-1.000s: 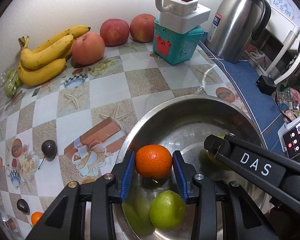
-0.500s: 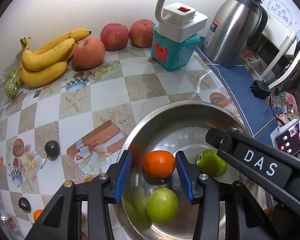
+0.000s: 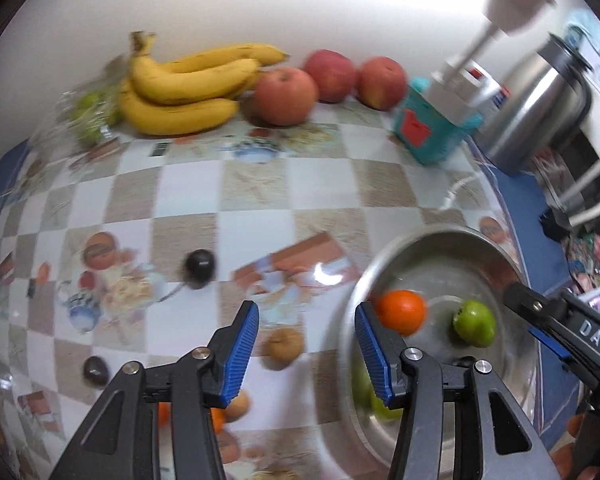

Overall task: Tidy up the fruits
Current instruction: 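Open the left tool to drop the orange while the right tool drops the mango into the basin, then withdraw both open tools from the basin back toward the loose fruit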

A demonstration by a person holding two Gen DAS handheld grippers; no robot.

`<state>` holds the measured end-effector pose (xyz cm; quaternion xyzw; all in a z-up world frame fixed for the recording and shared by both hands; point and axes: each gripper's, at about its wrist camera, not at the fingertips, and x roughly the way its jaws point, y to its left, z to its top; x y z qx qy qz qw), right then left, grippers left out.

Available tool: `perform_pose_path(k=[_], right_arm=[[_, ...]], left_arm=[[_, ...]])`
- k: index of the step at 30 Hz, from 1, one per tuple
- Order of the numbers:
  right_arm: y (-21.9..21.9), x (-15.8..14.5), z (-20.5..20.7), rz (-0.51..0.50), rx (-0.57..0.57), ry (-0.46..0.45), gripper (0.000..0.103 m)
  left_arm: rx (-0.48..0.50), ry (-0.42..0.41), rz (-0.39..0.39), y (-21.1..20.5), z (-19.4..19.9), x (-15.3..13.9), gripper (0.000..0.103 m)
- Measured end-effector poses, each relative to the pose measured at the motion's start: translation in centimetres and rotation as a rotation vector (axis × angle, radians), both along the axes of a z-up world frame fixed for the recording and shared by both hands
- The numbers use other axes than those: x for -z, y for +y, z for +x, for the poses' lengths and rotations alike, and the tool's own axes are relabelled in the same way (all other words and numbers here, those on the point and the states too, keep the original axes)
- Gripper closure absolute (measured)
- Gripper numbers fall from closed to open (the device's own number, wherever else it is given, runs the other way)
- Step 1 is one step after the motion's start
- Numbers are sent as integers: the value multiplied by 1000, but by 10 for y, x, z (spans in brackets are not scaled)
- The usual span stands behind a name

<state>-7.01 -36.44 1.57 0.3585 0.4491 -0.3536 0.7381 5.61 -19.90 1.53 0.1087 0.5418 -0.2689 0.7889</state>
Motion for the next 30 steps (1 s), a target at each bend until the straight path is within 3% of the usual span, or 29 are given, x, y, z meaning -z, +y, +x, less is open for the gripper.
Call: perform_pose_path(k=[15,27,30], right_arm=[[27,-2,0,-9,-59,32,45],[46,1,10,-2,-111,54,45],[45,5,11,7,-116,67,44]], left_arm=[[-118,-47,-39,49,7,-30,44],[-158,-37,-6,62,12,-23,36],[-161,-30,0,62,13,-21,29]])
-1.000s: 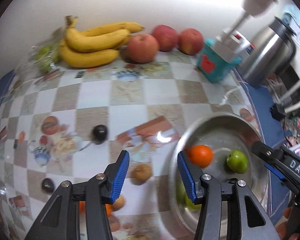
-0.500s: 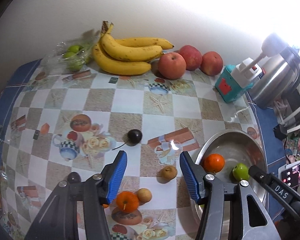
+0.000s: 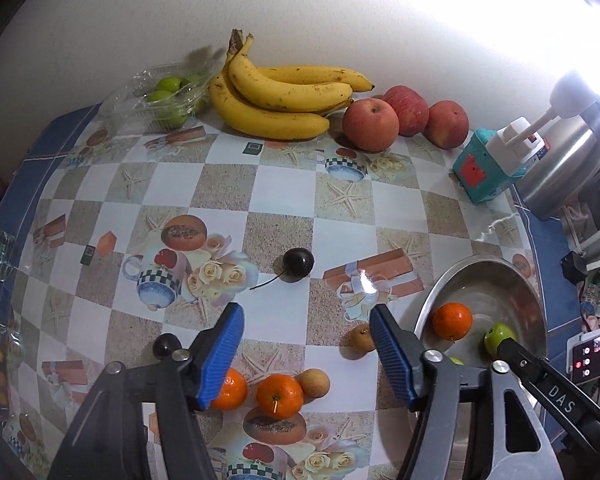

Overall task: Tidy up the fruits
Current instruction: 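Withdraw both open tools from the basin back toward the loose fruit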

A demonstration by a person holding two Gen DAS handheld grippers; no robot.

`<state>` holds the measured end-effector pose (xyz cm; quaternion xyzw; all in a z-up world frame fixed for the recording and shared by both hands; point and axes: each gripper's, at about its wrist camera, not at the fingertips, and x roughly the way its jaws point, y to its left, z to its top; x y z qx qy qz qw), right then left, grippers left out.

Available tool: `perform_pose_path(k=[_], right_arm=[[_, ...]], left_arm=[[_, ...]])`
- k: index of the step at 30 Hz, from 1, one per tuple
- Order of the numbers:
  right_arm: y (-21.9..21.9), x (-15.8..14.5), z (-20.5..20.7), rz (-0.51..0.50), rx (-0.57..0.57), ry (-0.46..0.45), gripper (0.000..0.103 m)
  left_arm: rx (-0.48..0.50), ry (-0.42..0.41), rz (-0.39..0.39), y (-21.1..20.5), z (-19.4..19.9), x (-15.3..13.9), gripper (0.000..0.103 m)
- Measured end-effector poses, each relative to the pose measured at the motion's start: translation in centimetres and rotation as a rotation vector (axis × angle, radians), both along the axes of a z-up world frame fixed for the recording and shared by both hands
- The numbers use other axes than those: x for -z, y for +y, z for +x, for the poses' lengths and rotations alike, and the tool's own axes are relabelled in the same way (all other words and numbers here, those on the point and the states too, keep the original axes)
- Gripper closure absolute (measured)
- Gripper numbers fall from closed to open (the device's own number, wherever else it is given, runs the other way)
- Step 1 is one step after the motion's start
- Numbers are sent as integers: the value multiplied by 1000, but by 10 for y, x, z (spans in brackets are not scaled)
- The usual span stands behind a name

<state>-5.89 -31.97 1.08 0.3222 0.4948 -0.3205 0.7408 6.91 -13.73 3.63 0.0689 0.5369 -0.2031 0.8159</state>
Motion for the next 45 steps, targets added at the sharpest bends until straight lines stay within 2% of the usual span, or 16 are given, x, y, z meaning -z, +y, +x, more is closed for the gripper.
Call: perform_pose_path(k=[2,5,7,11,12,13,18,20,25,29,37,45], right_arm=[[0,2,0,7,2,5,40],[-1,4,-1,12,9,8,34],[-1,4,-1,10,11,11,29],[0,6,0,10,12,11,28],[0,6,0,9,13,10,24],[0,6,0,7,13,9,14],[1,4,1,-15,10,15,12],[1,5,1,-27,10,32,7],[1,5,1,-34,15,43,7],[3,3,3,-36,1,43,7],[20,0,16,-24,-57,30,7],[62,-1,39,-13,-175,9,7]], left_arm=[[-9,4,3,1,1,1,17],[-27,14,15,3,3,5,5],[-37,18,29,4,4,8,3],[-47,22,35,5,4,12,0],[-48,20,33,5,4,11,0],[-49,18,33,5,4,11,0],[-57,11,44,6,4,11,0],[-57,7,48,6,5,11,0],[-36,7,38,6,4,10,0],[-10,-22,68,8,2,6,0],[-62,-41,81,39,15,2,0],[-150,-29,51,75,23,-2,0]])
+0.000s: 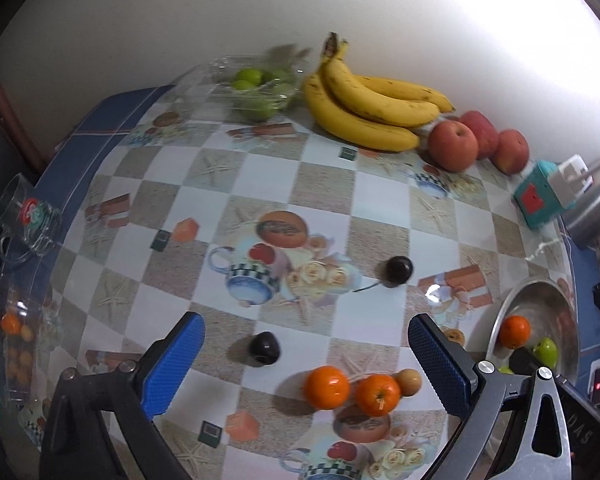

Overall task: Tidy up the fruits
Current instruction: 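Withdraw both open tools from the basin back toward the loose fruit, then move the left tool to a dark plum while the right tool moves to a tan round fruit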

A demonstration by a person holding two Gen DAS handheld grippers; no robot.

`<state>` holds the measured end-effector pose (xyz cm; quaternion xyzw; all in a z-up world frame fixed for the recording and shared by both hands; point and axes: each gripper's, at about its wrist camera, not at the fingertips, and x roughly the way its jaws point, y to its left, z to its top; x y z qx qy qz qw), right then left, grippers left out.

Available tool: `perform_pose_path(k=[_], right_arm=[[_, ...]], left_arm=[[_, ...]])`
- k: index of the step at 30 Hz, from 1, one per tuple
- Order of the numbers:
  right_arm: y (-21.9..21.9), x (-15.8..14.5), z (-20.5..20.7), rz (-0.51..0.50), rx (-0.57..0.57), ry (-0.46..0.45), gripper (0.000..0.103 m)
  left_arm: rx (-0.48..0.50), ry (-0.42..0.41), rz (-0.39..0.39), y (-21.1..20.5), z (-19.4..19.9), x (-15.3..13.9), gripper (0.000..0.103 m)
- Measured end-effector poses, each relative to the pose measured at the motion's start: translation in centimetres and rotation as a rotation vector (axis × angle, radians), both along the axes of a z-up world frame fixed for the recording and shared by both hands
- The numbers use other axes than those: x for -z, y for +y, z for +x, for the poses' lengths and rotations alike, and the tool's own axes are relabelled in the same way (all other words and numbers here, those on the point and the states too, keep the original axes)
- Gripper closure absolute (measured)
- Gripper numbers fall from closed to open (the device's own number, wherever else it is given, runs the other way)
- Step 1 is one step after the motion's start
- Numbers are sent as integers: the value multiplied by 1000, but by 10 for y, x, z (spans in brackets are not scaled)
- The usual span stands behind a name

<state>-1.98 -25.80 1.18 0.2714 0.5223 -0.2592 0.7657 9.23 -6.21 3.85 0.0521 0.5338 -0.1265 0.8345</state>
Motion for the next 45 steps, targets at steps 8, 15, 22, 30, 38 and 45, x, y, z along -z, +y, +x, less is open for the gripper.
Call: perform_pose_path(k=[8,15,22,30,38,45], right_arm=[[50,5,27,8,-149,6,7],[78,13,39,20,-220,22,7],[85,23,46,41,-239,5,7],[81,38,51,102,-231,0,7],[77,50,51,116,-158,13,7],[70,53,49,116,-94,12,7]], left_arm=[[-87,25,-33,34,5,2,0],[-160,37,-54,60,9,4,0],[-193,67,-60,67,14,20,0],[-197,70,-62,65,19,32,0],[-213,166,-46,66,27,53,0],[-214,178,-64,65,30,57,0]])
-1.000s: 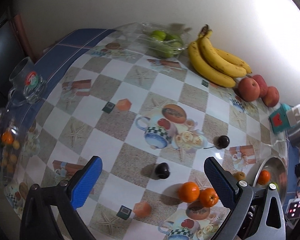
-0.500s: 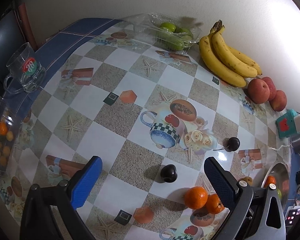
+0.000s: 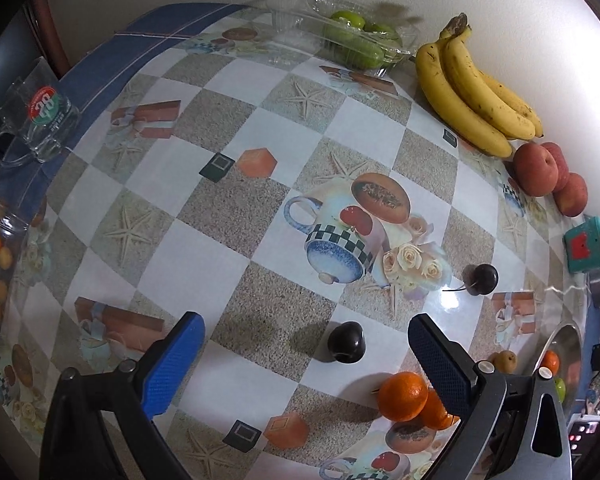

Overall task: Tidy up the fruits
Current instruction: 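Move the left tool to a dark plum while the right tool moves to a tan round fruit, then close the left tool on the dark plum while the right tool closes on the tan fruit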

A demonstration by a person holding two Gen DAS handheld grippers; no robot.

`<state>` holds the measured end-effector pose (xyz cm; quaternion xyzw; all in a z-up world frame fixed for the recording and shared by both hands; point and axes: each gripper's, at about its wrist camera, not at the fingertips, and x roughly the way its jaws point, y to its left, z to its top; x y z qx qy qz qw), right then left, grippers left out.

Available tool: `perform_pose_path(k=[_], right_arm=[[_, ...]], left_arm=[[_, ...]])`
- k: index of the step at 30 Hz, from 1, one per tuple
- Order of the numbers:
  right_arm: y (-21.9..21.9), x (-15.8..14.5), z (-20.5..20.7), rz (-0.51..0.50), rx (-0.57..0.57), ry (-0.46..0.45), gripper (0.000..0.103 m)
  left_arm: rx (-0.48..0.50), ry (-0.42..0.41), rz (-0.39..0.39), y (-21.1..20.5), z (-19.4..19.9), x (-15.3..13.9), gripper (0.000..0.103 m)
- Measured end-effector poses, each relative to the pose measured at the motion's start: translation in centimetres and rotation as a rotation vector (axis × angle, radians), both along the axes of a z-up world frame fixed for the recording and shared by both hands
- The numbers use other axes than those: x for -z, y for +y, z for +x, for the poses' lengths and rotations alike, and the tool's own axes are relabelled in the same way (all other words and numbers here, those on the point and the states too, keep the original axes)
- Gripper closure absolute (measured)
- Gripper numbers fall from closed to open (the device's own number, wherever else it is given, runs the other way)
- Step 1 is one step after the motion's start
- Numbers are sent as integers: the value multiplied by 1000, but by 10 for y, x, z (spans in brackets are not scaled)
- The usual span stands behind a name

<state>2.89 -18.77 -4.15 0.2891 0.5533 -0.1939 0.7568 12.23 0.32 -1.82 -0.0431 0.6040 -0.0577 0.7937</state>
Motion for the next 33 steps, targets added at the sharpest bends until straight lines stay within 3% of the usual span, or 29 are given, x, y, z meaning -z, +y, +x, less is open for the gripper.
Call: perform_pose_path(k=[9,16,21,26,33], right_arm=[[1,6,0,-30,-3,16,8],[1,10,2,-25,-11,21,32],[1,12,4,-11,-21,11,54],[3,13,4,-1,-28,5,63],[1,13,2,13,-19,0,74]], left_arm=[[39,12,-3,-11,4,5,11],[55,25,-7,-16,5,9,18],[64,35,-12,-18,5,11,31],[76,47,-16,-22,6,14,51],[83,70,-33,-25,6,18,67]])
